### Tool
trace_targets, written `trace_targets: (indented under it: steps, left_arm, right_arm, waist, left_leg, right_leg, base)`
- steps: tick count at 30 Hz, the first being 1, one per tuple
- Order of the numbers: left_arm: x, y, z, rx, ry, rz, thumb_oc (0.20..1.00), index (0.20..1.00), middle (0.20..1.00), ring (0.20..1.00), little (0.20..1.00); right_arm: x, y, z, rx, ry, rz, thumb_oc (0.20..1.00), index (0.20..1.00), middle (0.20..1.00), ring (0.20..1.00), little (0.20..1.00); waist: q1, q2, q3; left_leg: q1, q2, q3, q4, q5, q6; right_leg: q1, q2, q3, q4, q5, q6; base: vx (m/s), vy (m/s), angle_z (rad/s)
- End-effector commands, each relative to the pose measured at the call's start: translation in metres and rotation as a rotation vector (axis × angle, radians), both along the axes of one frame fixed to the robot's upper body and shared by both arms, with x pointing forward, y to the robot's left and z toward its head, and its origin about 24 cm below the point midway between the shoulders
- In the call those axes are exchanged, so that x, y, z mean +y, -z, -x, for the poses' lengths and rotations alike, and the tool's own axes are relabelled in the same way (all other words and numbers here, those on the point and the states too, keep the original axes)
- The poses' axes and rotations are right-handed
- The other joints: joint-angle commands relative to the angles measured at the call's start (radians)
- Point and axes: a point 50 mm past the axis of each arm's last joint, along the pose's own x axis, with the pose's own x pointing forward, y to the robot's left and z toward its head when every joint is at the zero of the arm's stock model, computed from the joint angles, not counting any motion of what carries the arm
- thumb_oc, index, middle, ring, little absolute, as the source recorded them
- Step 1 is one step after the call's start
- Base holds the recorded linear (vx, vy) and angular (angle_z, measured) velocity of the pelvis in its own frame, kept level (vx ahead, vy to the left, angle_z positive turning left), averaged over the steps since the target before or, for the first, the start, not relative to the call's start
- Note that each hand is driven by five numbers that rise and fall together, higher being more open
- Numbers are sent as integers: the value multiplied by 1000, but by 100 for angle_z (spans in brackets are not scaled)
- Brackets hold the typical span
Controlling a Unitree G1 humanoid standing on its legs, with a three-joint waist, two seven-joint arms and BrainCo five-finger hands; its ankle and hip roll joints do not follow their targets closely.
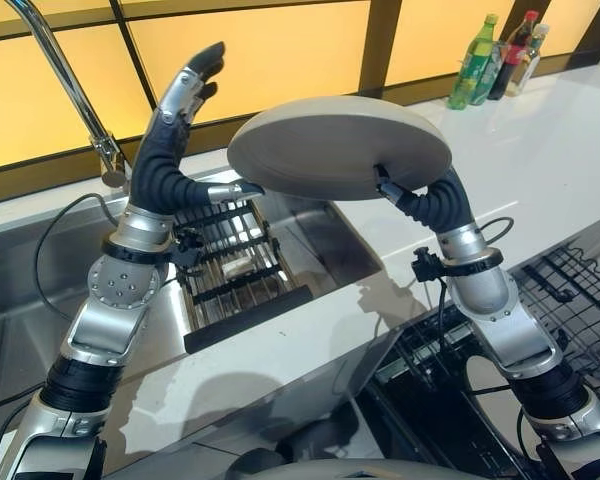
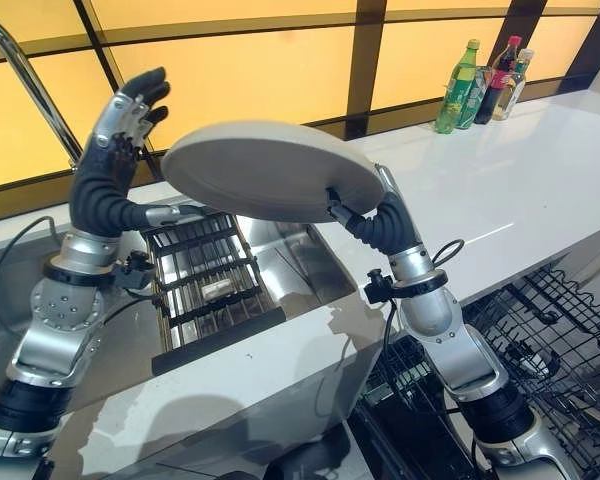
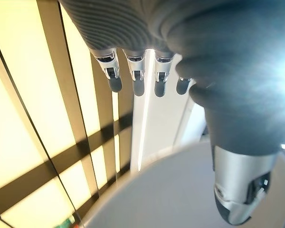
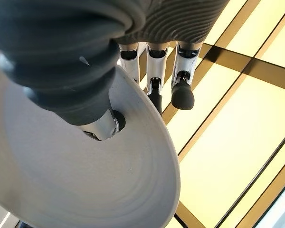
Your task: Pick up plates and place into dishwasher.
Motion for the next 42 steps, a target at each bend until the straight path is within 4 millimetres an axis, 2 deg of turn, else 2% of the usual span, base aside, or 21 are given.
trace_targets:
  steps: [1, 7, 15, 22, 30, 35, 41, 42]
  left_arm:
    - [28, 5, -5, 17, -121, 80, 1000, 1000, 1000, 1000, 1000]
    - [50, 13, 2, 33, -211, 118, 1000, 1000, 1000, 1000, 1000]
    - [81, 24, 19, 82, -339, 108, 1000, 1000, 1000, 1000, 1000]
    - [104, 30, 23, 144, -433, 122, 1000, 1000, 1000, 1000, 1000]
    - [113, 31, 27, 192, -440, 105, 1000, 1000, 1000, 1000, 1000]
    - [116, 29, 25, 204, -443, 83, 1000, 1000, 1000, 1000, 1000]
    - [114, 23, 21, 186, -447, 72, 1000, 1000, 1000, 1000, 1000]
    - [112, 22, 19, 176, -445, 71, 1000, 1000, 1000, 1000, 1000]
  right_arm:
    - [-14, -9, 9, -83, 59, 16, 200, 200, 200, 200, 200]
    - [-44, 3, 6, -28, 215, 83, 200, 200, 200, 200, 200]
    - [-106, 42, 14, 133, 533, 138, 200, 200, 200, 200, 200]
    - [-158, 72, 24, 244, 830, 119, 200, 200, 200, 200, 200]
    - [-191, 96, 39, 310, 1074, 172, 200, 200, 200, 200, 200]
    - [-206, 110, 43, 339, 1184, 287, 200, 200, 200, 200, 200]
    - [-218, 116, 44, 329, 1277, 390, 200, 200, 200, 200, 200]
    - [-219, 116, 42, 322, 1294, 399, 200, 200, 200, 200, 200]
  waist:
    - [-8, 14, -95]
    - [-26, 10, -98]
    - [-69, 8, -82]
    - [-107, 12, -47]
    - [-112, 12, -20]
    - [-104, 13, 15]
    - [-87, 14, 56]
    - [-83, 16, 70]
  left_leg:
    - [31, 69, 9, -32, -16, -44]
    - [30, 73, 25, -27, -20, -47]
    - [42, 78, 55, -12, -43, -48]
    - [60, 82, 77, -17, -56, -51]
    - [45, 69, 84, 28, -81, -51]
    - [8, 58, 81, 96, -106, -51]
    - [-80, 46, 82, 157, -113, -56]
    - [-101, 43, 78, 177, -129, -56]
  right_leg:
    - [-112, -11, -2, 137, 14, 34]
    - [-113, -8, 18, 129, 18, 34]
    - [-115, -6, 71, 115, 27, 40]
    - [-116, -21, 113, 104, 41, 62]
    - [-126, -54, 133, 110, 52, 90]
    - [-134, -74, 149, 121, 59, 108]
    - [-171, -93, 158, 127, 67, 127]
    - [-177, -97, 154, 130, 56, 129]
  base:
    - [0, 0, 0]
    - [45, 6, -6]
    - [88, -26, -18]
    - [78, -34, -26]
    - [62, -33, -17]
    - [70, -46, -11]
    - [-47, -49, -8]
    - [-100, -38, -19]
